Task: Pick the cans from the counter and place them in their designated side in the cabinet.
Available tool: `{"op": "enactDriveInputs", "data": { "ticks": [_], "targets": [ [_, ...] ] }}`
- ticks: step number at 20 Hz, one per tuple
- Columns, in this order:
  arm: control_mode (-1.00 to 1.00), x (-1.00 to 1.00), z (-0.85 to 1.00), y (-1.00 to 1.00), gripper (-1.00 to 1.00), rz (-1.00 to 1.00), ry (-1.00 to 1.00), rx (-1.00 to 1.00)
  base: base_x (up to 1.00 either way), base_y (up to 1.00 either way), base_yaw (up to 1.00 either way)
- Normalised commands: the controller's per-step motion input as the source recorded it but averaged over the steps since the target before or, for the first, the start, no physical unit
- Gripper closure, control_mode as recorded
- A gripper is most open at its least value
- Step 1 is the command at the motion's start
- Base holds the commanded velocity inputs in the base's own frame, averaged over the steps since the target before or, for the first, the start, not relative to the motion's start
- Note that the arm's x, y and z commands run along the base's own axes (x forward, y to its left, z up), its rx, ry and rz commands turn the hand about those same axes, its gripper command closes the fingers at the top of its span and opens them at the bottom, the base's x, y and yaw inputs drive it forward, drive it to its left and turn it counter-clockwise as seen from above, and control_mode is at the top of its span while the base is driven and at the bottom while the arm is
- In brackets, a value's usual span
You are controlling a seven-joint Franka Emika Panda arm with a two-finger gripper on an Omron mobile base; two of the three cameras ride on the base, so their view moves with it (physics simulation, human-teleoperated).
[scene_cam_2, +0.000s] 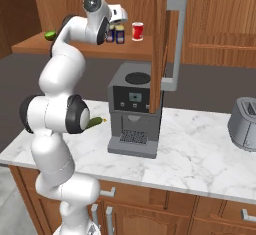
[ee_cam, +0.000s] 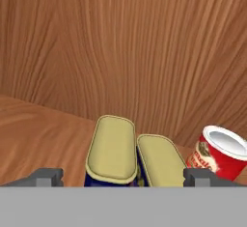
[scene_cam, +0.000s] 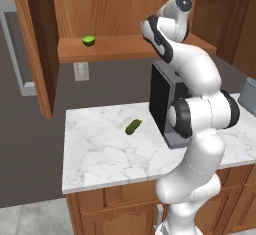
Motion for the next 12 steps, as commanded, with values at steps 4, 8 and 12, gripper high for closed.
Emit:
{"op": "enactDriveInputs", "data": {
  "ticks": [4, 8, 12],
  "targets": [
    [-1.0, -0.22, 0.03, -0.02, -1.0, 0.02, -0.15, 0.0, 0.0, 0.0, 0.0],
    [-1.0, -0.35, 0.16, 0.0, -1.0, 0.02, -0.12, 0.0, 0.0, 0.0, 0.0],
    [-1.0, -0.48, 0.2, 0.0, -1.0, 0.01, -0.01, 0.0, 0.0, 0.0, 0.0]
  ]
}}
